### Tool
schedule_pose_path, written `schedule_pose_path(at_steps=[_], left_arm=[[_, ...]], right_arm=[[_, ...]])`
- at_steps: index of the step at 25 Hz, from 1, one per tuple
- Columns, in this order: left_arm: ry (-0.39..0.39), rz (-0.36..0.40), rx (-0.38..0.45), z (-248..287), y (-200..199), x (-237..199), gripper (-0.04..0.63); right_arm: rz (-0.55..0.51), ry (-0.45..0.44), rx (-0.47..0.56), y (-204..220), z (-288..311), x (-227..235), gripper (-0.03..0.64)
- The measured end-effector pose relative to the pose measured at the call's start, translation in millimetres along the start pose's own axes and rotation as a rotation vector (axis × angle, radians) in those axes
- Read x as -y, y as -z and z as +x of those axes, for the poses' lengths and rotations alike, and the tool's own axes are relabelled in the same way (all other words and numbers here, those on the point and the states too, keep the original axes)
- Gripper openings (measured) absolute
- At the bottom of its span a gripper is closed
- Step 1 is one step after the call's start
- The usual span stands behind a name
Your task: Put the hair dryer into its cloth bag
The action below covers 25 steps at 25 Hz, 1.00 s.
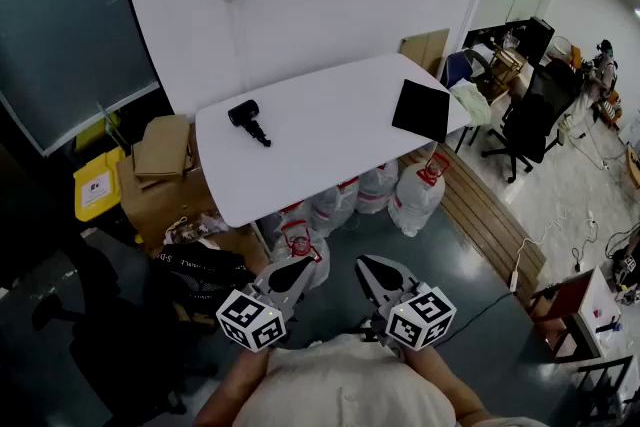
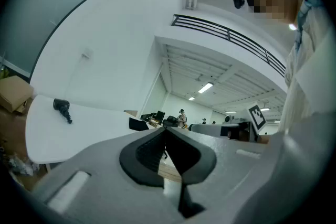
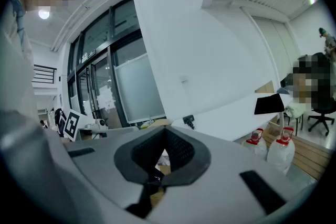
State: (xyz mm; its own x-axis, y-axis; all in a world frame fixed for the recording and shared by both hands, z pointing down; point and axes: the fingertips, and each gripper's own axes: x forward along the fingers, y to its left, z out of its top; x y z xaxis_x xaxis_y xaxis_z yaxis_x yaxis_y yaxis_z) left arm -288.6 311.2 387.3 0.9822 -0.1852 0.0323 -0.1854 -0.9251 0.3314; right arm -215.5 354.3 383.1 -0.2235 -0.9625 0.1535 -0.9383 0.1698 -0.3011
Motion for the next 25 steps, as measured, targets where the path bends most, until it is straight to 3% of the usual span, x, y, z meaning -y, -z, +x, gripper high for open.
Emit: schedule_pose_path(at_steps=[17, 25], left_arm=[[-0.002, -0.004, -0.008, 17, 2, -1, 0.011], [0.012, -0.009, -0.027, 53, 5, 6, 0.011]], right_arm=[[0.002, -0.008, 0.003, -4, 2, 17, 0.015], [0.074, -0.034, 0.076, -18, -7, 52, 0.018]])
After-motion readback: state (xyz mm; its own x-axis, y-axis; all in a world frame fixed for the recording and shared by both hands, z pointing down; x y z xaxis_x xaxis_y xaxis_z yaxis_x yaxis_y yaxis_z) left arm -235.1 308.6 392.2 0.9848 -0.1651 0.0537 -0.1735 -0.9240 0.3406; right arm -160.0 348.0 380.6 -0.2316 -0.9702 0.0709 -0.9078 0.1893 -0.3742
